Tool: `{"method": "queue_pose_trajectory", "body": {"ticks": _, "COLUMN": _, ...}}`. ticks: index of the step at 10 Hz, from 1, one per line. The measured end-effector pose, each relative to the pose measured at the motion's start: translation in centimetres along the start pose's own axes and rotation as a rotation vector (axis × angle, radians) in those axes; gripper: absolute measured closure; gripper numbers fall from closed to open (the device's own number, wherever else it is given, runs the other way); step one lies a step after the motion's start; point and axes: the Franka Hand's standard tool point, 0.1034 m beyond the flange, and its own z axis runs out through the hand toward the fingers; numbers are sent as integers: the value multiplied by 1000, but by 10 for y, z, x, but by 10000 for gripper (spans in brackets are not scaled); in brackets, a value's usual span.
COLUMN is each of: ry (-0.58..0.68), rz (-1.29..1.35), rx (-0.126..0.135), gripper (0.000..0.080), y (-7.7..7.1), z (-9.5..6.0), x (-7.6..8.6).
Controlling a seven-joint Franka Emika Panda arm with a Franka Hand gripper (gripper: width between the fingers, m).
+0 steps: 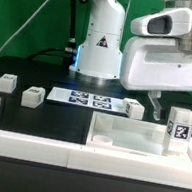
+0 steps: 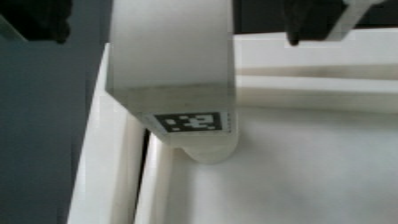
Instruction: Assemble one leg
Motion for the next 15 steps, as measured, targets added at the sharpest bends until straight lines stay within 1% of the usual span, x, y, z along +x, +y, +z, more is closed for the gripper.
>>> {"method": "queue_pose_trajectory", "body": {"ticks": 1, "ry": 0, "rz": 0, "rx": 0, "gripper": 270, "y": 0, "z": 0, "x": 0}}
{"method": "queue_pose_trajectory", "body": {"ticks": 2, "ry": 0, "rz": 0, "rx": 0, "gripper": 457, "y": 0, "z": 0, "x": 0}}
{"method": "queue_pose_trajectory", "body": {"ticks": 3, "ry": 0, "rz": 0, "rx": 0, "gripper": 508, "y": 0, "z": 0, "x": 0}}
{"method": "queue_pose_trajectory", "body": {"ticks": 6, "ry": 0, "rz": 28, "rx": 1, "gripper": 508, "y": 0, "z": 0, "x": 0}}
{"method": "queue_pose_trajectory", "body": {"ticks": 7, "ry": -1, "rz": 91, "rx": 3, "gripper": 508, "y": -4, "z": 1, "x": -1}}
{"method": "queue_pose_trajectory", "body": {"ticks": 9, "ry": 26, "rz": 338, "rx": 33, "gripper": 508, "y": -6, "z": 2, "x": 1}}
{"method": "queue_pose_trajectory", "body": {"ticks": 10, "ry": 48, "rz": 422, "rx": 34, "gripper": 507, "y": -5, "z": 3, "x": 3}}
{"method": "queue_pose_trajectory", "body": {"ticks": 13, "ry": 82, "rz": 808, "rx": 30, "gripper": 505, "y": 0, "z": 3, "x": 4}}
{"method": "queue_pose_trajectory", "body": {"ticks": 15, "ry": 95, "rz": 1060, "rx": 22, "gripper": 505, "y": -1, "z": 3, "x": 0}}
